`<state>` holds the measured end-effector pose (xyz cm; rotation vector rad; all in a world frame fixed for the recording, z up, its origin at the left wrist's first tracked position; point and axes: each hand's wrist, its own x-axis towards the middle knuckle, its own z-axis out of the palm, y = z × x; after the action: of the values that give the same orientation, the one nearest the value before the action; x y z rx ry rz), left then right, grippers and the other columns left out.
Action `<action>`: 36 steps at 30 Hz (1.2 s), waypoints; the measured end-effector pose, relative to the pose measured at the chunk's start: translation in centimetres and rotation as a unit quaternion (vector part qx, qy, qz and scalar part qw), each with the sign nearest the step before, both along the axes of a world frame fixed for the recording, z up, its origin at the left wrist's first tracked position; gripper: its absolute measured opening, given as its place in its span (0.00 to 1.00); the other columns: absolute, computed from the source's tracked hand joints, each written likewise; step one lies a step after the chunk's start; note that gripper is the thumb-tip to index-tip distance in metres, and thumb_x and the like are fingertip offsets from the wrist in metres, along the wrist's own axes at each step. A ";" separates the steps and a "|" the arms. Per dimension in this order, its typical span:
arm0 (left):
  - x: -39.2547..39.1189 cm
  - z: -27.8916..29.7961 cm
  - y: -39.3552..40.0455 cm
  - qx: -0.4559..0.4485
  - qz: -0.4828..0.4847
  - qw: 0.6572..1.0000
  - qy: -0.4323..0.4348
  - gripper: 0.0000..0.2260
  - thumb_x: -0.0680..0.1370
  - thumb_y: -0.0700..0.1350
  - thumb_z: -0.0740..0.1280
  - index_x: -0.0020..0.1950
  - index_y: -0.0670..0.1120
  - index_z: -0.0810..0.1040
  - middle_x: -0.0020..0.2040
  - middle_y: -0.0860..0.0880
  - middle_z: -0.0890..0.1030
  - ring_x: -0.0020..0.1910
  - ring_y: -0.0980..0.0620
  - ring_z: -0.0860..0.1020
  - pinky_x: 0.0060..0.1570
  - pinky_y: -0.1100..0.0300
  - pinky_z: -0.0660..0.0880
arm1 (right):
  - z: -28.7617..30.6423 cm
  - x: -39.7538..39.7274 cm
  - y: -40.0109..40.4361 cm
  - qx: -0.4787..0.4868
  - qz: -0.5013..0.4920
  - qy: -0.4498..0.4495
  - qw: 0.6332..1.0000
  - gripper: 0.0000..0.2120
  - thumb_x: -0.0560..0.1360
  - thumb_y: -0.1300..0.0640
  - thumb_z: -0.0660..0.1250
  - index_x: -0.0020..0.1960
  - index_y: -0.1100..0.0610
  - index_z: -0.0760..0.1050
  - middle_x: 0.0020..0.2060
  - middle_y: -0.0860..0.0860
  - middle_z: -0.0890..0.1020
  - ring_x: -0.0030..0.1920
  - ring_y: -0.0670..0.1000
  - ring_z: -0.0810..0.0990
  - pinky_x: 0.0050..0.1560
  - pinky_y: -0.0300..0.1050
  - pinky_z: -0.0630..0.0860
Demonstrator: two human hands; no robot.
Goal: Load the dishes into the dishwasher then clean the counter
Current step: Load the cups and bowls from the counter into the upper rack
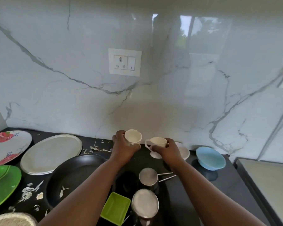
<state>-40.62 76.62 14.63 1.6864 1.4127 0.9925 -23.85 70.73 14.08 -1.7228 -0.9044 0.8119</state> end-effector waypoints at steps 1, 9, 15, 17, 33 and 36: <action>0.4 0.8 -1.2 0.012 -0.019 1.000 -0.005 0.33 0.66 0.43 0.77 0.67 0.46 0.65 0.59 0.49 0.65 0.51 0.53 0.68 0.51 0.61 0.65 | 0.9 0.6 -1.6 0.004 -0.014 0.046 0.999 0.27 0.65 0.57 0.78 0.61 0.57 0.71 0.51 0.54 0.80 0.50 0.53 0.80 0.45 0.44 0.78; 7.4 6.5 -12.2 0.001 -0.234 0.968 -0.092 0.26 0.68 0.46 0.77 0.61 0.53 0.68 0.57 0.49 0.77 0.53 0.49 0.77 0.53 0.55 0.74 | 7.1 4.8 -19.5 0.113 -0.093 0.361 0.921 0.09 0.76 0.52 0.68 0.53 0.55 0.78 0.38 0.55 0.82 0.36 0.52 0.80 0.43 0.48 0.76; 15.2 6.3 -25.7 -0.078 -0.396 0.908 -0.111 0.29 0.65 0.54 0.77 0.62 0.55 0.68 0.53 0.54 0.77 0.50 0.53 0.79 0.47 0.57 0.77 | 6.0 8.6 -35.1 0.157 -0.257 0.350 0.887 0.16 0.70 0.48 0.74 0.52 0.57 0.79 0.43 0.57 0.79 0.37 0.54 0.78 0.49 0.51 0.80; 17.3 5.3 -30.5 -0.104 -0.430 0.890 -0.111 0.29 0.65 0.53 0.78 0.61 0.51 0.68 0.52 0.50 0.79 0.48 0.52 0.79 0.42 0.58 0.76 | 5.0 9.5 -40.7 0.172 -0.312 0.363 0.861 0.17 0.71 0.48 0.74 0.53 0.58 0.78 0.44 0.59 0.77 0.38 0.56 0.79 0.52 0.52 0.80; 28.5 -7.9 -73.4 -0.037 -0.714 0.680 0.165 0.32 0.60 0.53 0.80 0.60 0.52 0.70 0.55 0.50 0.77 0.48 0.50 0.77 0.39 0.60 0.73 | -9.9 9.4 -88.9 0.104 -0.624 0.377 0.676 0.10 0.74 0.60 0.68 0.55 0.60 0.75 0.40 0.57 0.76 0.34 0.52 0.75 0.28 0.41 0.77; 28.5 -12.2 -77.2 0.057 -0.747 0.600 0.281 0.32 0.65 0.52 0.78 0.65 0.50 0.68 0.60 0.48 0.73 0.52 0.48 0.76 0.47 0.58 0.74 | -13.5 7.8 -94.8 -0.002 -0.637 0.356 0.683 0.12 0.73 0.62 0.69 0.56 0.62 0.75 0.41 0.59 0.76 0.34 0.55 0.75 0.28 0.43 0.77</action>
<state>-12.16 -0.59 2.39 2.4522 -0.2158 -0.4958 -16.05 -24.09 0.60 -1.3572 0.8397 0.3762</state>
